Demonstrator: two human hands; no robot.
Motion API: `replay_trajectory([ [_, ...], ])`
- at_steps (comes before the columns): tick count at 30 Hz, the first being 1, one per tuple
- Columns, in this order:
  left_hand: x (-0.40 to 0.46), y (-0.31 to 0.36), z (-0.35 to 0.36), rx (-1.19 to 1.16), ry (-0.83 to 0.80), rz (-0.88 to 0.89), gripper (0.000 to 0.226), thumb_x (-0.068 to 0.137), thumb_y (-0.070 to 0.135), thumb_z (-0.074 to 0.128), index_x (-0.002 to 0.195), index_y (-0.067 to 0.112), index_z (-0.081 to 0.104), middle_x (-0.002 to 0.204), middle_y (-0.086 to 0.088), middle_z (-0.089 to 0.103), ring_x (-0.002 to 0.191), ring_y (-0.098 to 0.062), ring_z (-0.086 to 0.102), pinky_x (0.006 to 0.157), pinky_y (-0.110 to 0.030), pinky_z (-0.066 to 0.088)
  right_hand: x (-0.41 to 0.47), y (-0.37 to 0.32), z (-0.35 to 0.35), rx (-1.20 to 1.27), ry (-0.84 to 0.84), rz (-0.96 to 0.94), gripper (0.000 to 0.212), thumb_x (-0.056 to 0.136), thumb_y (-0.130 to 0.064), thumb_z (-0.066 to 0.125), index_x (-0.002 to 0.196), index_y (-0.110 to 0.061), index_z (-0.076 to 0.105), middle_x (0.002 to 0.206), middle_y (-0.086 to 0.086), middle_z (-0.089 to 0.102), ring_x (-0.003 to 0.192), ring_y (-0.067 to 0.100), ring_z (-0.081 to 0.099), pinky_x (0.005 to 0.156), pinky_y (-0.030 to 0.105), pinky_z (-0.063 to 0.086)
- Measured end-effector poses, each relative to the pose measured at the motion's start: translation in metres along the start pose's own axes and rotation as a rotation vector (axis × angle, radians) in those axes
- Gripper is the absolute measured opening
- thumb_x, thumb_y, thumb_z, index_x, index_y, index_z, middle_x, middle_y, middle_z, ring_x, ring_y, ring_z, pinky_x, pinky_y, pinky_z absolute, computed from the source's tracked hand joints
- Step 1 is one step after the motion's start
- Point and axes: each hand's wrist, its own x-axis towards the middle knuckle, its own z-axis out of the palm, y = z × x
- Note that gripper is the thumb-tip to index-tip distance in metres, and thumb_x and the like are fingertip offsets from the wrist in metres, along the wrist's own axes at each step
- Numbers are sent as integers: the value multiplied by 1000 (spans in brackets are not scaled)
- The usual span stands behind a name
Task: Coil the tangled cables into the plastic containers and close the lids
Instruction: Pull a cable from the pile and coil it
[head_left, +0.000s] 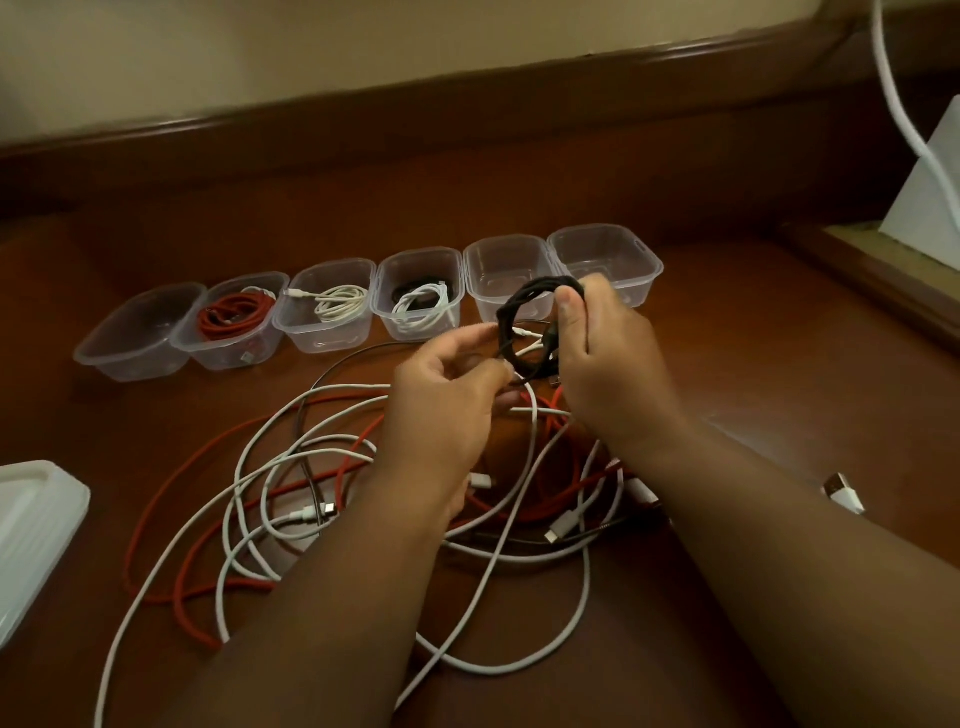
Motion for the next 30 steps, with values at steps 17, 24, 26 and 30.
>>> replay_trajectory([
  [17, 3, 1, -4, 139, -102, -48, 14, 98, 19, 59, 101, 23, 71, 76, 4, 72, 86, -18, 69, 92, -49, 54, 11, -17, -15, 946, -69, 684, 32, 106, -33, 37, 84, -13, 50, 67, 0, 46, 48, 9, 38, 47, 25, 30],
  [24, 12, 0, -10, -111, 60, -4, 11, 92, 8, 65, 89, 14, 74, 77, 0, 74, 73, -9, 68, 69, -26, 55, 3, -24, -13, 1059, -259, 648, 28, 105, -27, 41, 89, -11, 56, 72, 5, 58, 58, 13, 54, 56, 26, 50],
  [26, 11, 3, -9, -303, 62, -56, 14, 94, 2, 59, 93, 7, 72, 79, -4, 75, 73, -9, 69, 65, -20, 56, 1, -25, -8, 939, -278, 586, 27, 105, -24, 42, 91, -10, 60, 74, 4, 68, 65, 16, 64, 63, 29, 55],
  [30, 4, 4, -5, -469, 28, -78, 19, 96, 1, 51, 95, 3, 69, 94, -11, 75, 90, -16, 71, 80, -26, 59, -2, -21, -1, 602, -197, 458, 26, 105, -23, 43, 94, -16, 65, 87, 3, 74, 85, 22, 72, 84, 42, 59],
])
